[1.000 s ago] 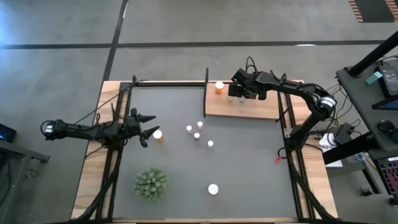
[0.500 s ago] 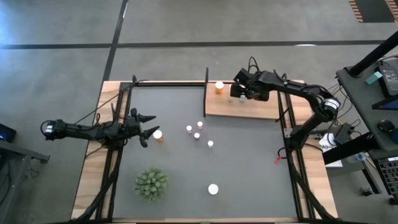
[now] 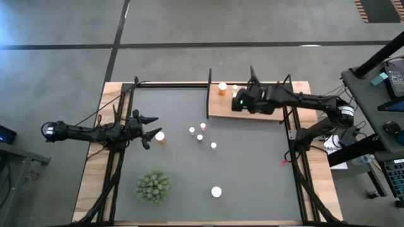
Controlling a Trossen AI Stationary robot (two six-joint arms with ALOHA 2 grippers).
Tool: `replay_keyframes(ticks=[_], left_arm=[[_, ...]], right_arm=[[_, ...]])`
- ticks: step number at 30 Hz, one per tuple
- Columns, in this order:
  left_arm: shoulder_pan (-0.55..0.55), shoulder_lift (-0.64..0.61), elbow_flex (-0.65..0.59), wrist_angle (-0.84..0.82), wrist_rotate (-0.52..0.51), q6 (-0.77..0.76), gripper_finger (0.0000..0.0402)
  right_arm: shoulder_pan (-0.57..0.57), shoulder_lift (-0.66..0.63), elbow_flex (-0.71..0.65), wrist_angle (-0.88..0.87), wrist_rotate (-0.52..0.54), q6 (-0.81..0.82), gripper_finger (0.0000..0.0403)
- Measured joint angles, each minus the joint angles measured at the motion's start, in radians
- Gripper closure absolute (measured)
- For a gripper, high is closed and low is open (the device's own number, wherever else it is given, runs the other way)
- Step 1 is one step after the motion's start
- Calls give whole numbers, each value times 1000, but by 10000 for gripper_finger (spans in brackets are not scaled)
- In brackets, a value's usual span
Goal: Pick and place medicine bottles onto shelf by color
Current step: Put the right pink pill bottle on the shelf aligned with the other pink pill bottle
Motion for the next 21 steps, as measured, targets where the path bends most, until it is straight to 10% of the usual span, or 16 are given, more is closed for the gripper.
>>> replay_keyframes(ticks=[21], left_arm=[[0,0,0,0,0,0,164]], right_arm=[[216,411,270,125,6,3,53]])
